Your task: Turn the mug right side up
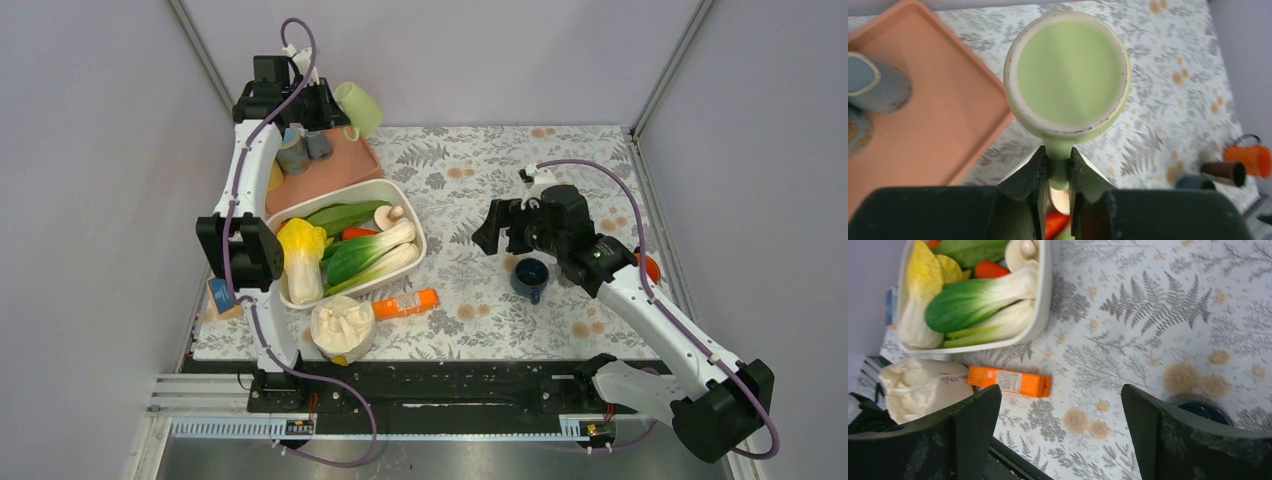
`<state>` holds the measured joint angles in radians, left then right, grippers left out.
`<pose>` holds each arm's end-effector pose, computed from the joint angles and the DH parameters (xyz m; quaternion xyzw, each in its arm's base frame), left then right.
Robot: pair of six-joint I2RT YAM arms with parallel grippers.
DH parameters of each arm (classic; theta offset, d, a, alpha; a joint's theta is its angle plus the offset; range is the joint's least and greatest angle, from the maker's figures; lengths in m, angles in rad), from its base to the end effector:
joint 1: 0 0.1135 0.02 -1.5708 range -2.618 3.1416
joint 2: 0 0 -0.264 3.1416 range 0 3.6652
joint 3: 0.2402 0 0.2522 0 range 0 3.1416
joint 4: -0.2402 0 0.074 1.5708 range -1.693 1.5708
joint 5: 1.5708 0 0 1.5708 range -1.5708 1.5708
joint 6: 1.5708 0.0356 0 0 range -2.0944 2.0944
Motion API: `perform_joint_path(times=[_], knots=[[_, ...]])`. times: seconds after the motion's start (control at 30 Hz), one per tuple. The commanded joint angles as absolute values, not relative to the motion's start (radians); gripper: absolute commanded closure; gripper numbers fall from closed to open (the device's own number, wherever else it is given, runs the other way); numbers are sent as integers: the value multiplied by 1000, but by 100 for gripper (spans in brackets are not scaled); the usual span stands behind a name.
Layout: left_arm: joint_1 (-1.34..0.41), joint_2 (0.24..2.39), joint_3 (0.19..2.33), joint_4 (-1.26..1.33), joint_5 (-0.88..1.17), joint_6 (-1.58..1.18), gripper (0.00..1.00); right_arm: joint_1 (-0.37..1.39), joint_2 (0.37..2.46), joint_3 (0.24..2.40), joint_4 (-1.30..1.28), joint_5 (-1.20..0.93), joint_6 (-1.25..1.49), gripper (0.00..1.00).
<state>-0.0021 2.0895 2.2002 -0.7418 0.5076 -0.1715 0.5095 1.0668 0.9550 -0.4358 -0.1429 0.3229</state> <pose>0.4725 -0.0183 0.3674 0.0403 0.8696 -0.2610 0.4172 0.2035 0.1195 0.3201 -0.1158 0.8627 0.2544 0.4215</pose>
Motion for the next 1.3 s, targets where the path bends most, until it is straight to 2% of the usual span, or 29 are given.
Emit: perform_joint_path(times=[0.0, 0.2, 0.43, 0.93, 1.03, 1.07, 1.13, 1.2, 1.27], knots=[[-31, 1884, 2129, -686, 707, -221, 100, 534, 1048, 984, -133, -233, 445, 1], [-102, 1798, 2085, -739, 810, -267, 100, 558, 1080, 903, 352, -273, 678, 1], [-169, 1744, 2053, -745, 951, -357, 100, 577, 1239, 913, 611, -255, 899, 5], [-290, 1656, 1910, -686, 1111, -465, 100, 578, 1376, 1035, 716, -273, 982, 12], [-316, 1649, 1851, -682, 1134, -470, 100, 578, 1368, 1046, 750, -249, 971, 24], [-323, 1648, 1829, -679, 1138, -472, 100, 578, 1362, 1054, 736, -236, 958, 36], [-331, 1649, 1795, -667, 1139, -473, 100, 578, 1339, 1069, 680, -191, 921, 70], [-331, 1653, 1784, -664, 1134, -461, 100, 577, 1308, 1074, 607, -138, 867, 98], [-330, 1660, 1786, -683, 1125, -423, 100, 571, 1277, 1078, 519, -94, 800, 100]])
